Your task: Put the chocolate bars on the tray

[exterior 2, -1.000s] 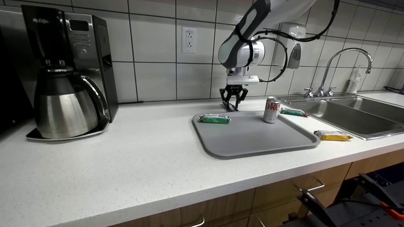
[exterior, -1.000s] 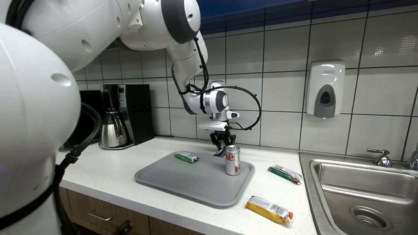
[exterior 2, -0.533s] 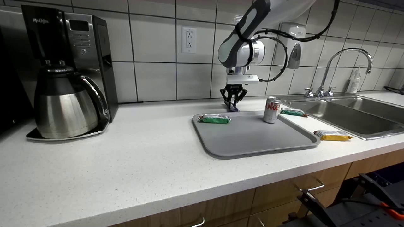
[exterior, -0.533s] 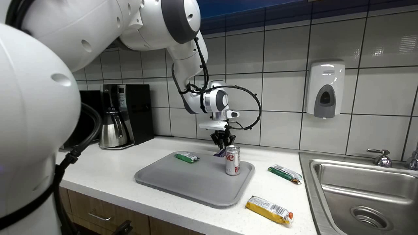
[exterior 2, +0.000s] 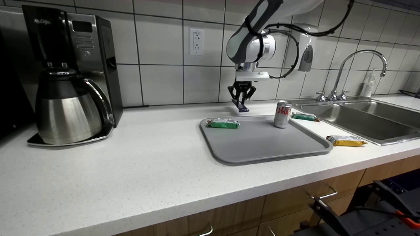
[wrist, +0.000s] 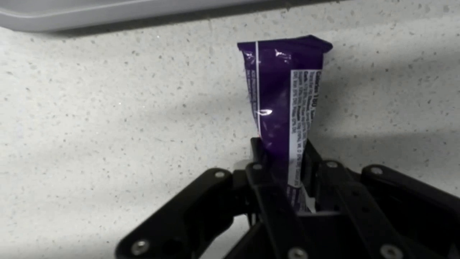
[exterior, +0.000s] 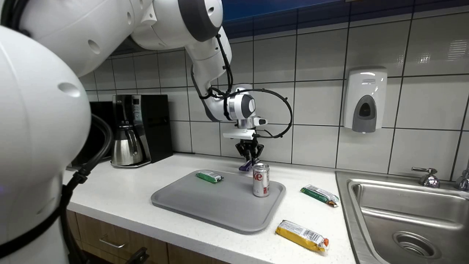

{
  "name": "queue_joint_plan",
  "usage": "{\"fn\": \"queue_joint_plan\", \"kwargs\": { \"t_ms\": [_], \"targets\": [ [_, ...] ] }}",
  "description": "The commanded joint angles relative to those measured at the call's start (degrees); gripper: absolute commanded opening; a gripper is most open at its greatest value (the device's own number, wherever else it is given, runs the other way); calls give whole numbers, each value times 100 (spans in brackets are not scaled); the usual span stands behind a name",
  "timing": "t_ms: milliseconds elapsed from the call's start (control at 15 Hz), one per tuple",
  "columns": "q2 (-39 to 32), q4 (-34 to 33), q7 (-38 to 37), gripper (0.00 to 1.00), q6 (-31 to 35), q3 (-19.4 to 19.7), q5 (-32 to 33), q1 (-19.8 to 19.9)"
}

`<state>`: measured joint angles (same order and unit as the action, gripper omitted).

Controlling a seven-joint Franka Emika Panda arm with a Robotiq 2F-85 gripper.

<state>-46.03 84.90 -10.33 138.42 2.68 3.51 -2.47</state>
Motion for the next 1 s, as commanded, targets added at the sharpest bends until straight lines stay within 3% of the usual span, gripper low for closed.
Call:
{"fn": "queue_joint_plan", "kwargs": {
  "t_ms": [0, 933],
  "targets": [
    [615, 471, 348, 6, -161, -101, -52, 26],
    [2519, 2984, 655, 6, 259, -327, 350, -465]
  ]
}}
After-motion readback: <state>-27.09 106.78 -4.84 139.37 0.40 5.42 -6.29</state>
